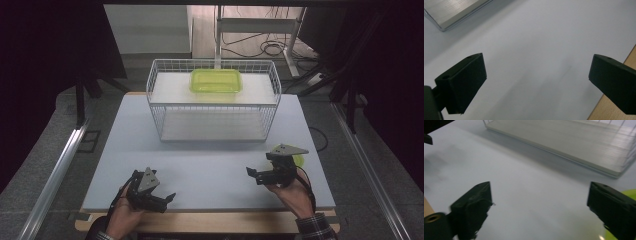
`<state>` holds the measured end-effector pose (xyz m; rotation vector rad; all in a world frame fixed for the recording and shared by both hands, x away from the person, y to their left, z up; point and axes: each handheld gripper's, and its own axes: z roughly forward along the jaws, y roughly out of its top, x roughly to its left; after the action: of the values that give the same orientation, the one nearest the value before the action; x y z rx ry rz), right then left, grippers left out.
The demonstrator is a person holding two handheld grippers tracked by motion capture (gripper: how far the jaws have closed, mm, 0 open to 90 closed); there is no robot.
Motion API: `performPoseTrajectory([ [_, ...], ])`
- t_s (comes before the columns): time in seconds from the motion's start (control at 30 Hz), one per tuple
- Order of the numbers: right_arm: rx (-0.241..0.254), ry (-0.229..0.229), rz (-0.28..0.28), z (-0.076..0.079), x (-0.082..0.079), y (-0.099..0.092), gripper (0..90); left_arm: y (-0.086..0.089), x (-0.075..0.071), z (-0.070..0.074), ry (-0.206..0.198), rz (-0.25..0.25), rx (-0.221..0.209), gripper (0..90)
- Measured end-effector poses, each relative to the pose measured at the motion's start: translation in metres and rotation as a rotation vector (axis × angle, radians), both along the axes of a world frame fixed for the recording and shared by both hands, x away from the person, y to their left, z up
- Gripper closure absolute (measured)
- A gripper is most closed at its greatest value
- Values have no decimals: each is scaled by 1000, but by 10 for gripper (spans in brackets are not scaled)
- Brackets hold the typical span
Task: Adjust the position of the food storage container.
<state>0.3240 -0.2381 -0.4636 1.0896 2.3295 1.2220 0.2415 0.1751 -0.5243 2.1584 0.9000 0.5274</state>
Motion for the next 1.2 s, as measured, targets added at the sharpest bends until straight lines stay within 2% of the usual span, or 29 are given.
performPoseTrajectory([
  [0.03, -5, -4, -11, 1, 2, -4, 178, 0, 0, 0, 0, 0, 0, 10],
  [0.07, -10, 3, -27, 2, 5, -11, 288, 0, 0, 0, 0, 0, 1, 10],
  [0.13, -27, 8, -45, 2, 7, -17, 381, 0, 0, 0, 0, 0, 1, 10],
  [0.17, -27, 8, -45, 2, 7, -17, 381, 0, 0, 0, 0, 0, 1, 10],
  [0.27, -35, 0, -83, 7, 10, -31, 591, 0, 0, 0, 1, 1, 3, 10],
  [0.37, -57, -21, -107, 12, 12, -43, 748, 0, 0, 0, 1, 1, 3, 10],
  [0.47, -72, -37, -157, 15, 15, -57, 864, 0, 0, -1, 1, 2, 5, 11],
  [0.57, -79, -44, -217, 15, 18, -72, 894, 0, 0, -1, 1, 3, 10, 11],
  [0.6, -79, -44, -217, 15, 18, -72, 894, 0, 0, -1, 1, 3, 10, 11],
  [0.63, -74, -38, -252, 15, 20, -82, 896, 0, 0, -1, 3, 3, 8, 11],
  [0.8, -84, -38, -322, 14, 24, -98, 898, 0, 0, -1, 3, 7, 10, 11],
  [1.07, -133, -34, -388, 2, 34, -119, 898, 0, 0, -1, 6, 7, 10, 12],
  [1.2, -132, -22, -396, -3, 38, -123, 898, -1, 1, -2, 7, 8, 11, 12],
])
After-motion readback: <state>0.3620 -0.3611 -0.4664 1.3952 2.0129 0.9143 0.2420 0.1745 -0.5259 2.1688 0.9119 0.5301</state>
